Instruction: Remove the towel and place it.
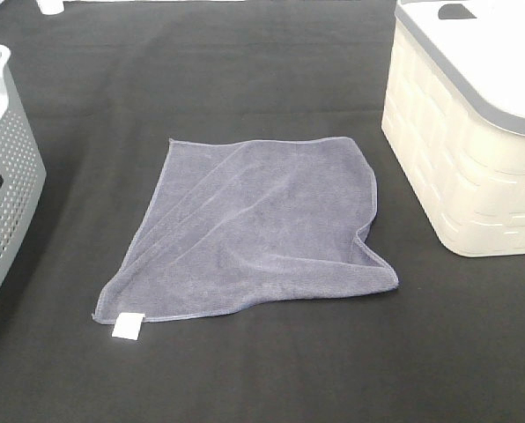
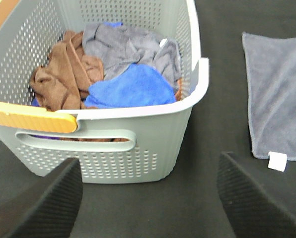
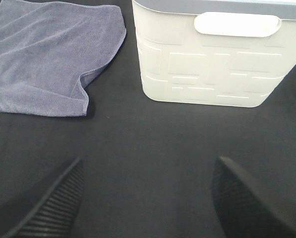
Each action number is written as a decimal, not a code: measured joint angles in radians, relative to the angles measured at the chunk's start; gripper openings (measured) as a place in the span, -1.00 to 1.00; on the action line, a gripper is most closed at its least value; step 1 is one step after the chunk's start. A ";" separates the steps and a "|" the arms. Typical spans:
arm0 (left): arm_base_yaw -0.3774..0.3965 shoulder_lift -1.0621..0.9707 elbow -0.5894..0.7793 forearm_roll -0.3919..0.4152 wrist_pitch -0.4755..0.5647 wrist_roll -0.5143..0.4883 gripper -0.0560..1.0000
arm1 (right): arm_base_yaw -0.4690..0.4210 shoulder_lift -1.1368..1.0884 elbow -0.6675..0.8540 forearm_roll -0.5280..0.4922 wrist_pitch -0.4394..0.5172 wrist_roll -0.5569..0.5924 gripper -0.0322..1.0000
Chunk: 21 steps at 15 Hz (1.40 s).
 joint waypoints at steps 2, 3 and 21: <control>0.000 -0.029 0.000 -0.002 0.000 0.003 0.45 | 0.000 0.000 0.016 0.000 0.030 0.000 0.45; 0.000 -0.030 0.000 -0.002 0.000 0.004 0.44 | 0.000 0.000 0.027 0.000 0.053 0.000 0.45; 0.000 -0.031 0.000 -0.003 0.000 0.004 0.44 | 0.000 -0.214 0.032 0.060 0.059 -0.029 0.45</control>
